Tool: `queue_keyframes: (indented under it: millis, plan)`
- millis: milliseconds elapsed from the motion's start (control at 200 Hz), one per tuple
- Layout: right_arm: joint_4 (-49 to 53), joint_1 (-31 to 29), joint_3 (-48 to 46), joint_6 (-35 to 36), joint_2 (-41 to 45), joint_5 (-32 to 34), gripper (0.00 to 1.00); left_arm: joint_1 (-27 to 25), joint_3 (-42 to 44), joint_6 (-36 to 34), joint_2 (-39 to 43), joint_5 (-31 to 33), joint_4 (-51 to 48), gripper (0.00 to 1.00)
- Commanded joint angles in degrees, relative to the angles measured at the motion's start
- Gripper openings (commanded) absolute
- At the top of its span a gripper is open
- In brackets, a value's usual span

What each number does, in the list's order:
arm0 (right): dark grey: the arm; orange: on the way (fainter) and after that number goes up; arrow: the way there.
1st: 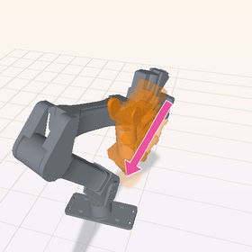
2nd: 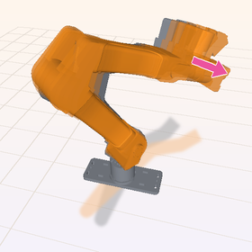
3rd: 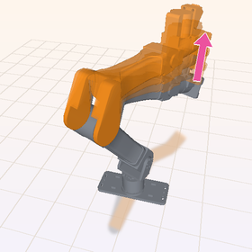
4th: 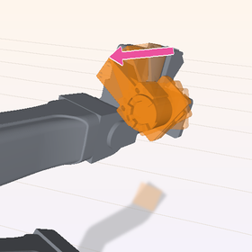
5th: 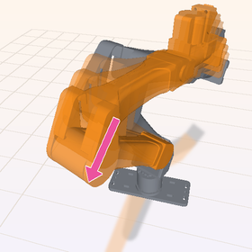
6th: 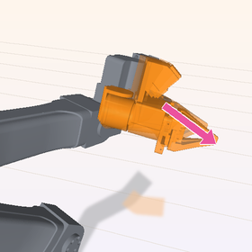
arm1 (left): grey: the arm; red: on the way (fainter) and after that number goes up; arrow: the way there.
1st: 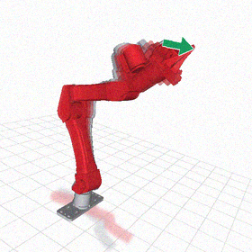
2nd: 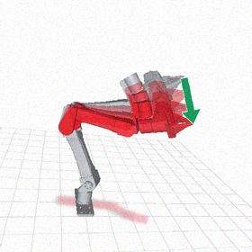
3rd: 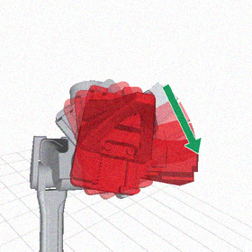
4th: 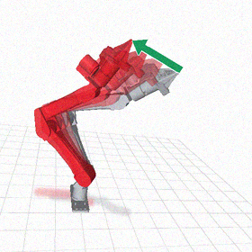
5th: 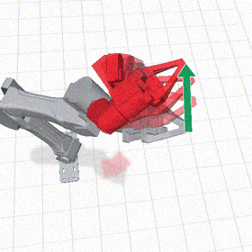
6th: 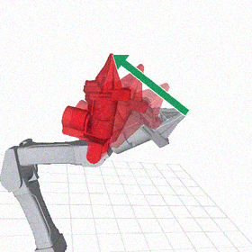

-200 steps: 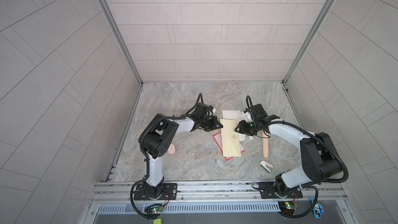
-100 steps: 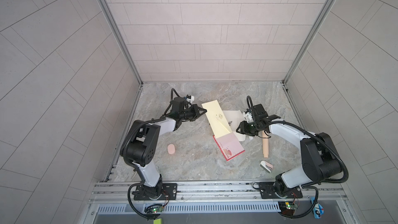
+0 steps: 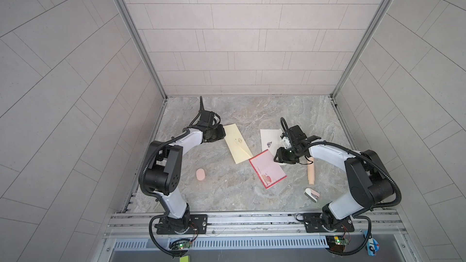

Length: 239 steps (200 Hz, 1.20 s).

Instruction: Place the letter into the envelope and seal it

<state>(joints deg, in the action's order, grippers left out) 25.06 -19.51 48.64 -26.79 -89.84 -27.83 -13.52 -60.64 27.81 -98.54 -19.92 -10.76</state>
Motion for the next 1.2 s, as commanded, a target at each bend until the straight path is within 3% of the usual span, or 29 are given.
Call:
queue_keyframes:
  millis: [0, 60, 160, 320, 470, 585, 901, 1191]
  plan:
    - [0.5, -0.6, -0.2, 1.1, -0.8, 0.5, 0.48, 0.0, -2.0, -6.3, 1.6, 5.3, -4.5, 0.46]
    - [0.6, -0.7, -0.2, 1.1, -0.9, 0.6, 0.48, -0.8, -1.4, -8.1, 3.5, 4.5, -4.5, 0.53]
    - [0.7, -0.6, -0.4, 1.0, -0.5, 0.8, 0.48, -4.4, -0.3, -11.9, 5.9, 2.3, -4.9, 0.55]
    - [1.5, -0.6, -1.1, 0.8, 0.6, 0.9, 0.48, -16.4, 0.1, -19.2, 6.2, -0.1, -6.9, 0.56]
    - [2.1, -0.6, -2.2, 0.9, 1.5, 0.9, 0.48, -25.5, 0.4, -19.7, 2.5, -4.3, -4.2, 0.56]
    - [2.6, -0.5, -2.7, 1.3, 1.6, 0.7, 0.47, -31.0, -0.4, -22.5, -0.7, -4.1, -3.8, 0.57]
    - [-1.0, -0.2, -4.5, 1.6, 0.8, -2.8, 0.47, -34.4, 1.5, -30.9, -4.2, -2.8, -4.9, 0.63]
    - [-5.4, 0.6, -4.6, 1.5, -0.2, -9.9, 0.42, -34.5, 4.8, -33.9, -5.2, -3.8, -3.2, 0.62]
